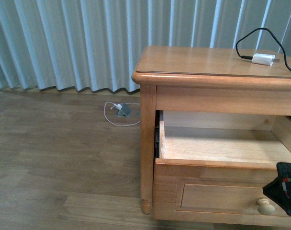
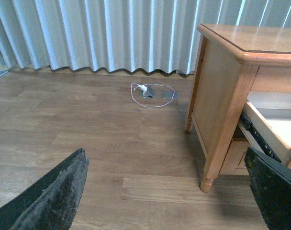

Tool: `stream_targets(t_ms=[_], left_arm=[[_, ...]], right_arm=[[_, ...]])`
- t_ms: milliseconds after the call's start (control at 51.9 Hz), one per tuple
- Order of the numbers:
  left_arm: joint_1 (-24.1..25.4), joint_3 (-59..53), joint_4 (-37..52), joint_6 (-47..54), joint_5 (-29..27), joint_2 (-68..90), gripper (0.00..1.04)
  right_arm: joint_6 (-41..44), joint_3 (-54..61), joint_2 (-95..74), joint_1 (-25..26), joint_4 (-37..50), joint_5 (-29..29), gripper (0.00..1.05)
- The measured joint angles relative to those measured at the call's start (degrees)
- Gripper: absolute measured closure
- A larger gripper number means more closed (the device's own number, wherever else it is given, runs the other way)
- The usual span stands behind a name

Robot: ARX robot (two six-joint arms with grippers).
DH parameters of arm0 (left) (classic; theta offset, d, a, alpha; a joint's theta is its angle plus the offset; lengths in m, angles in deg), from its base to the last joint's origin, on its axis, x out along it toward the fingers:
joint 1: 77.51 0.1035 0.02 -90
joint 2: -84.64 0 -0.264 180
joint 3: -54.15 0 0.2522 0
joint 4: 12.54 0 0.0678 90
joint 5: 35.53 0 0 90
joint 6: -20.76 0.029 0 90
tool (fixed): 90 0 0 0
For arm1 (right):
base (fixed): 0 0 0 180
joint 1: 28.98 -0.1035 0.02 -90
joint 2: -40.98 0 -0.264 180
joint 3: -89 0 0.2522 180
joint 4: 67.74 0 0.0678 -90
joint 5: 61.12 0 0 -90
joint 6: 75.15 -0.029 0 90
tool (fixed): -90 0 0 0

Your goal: Place pink marker in drawer with both arms

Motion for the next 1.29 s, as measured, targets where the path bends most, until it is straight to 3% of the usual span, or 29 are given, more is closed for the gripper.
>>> stream_targets(t_ms=[443, 809, 1291], left_arm=[[0.0, 0.0, 0.0, 0.0, 0.0, 0.0, 0.06], [0.0, 0.0, 0.0, 0.0, 0.0, 0.0, 0.06], [0.0, 0.0, 0.0, 0.0, -0.02, 0.0, 0.06]], right_arm=[[-4.39, -10.6, -15.91, -1.4, 17.22, -6.32, 0.08], [-7.04, -22.99, -27.96, -3.26, 22.95, -10.86, 0.08], [-7.5, -27.41, -32.13, -2.93, 26.12, -14.67, 0.08]])
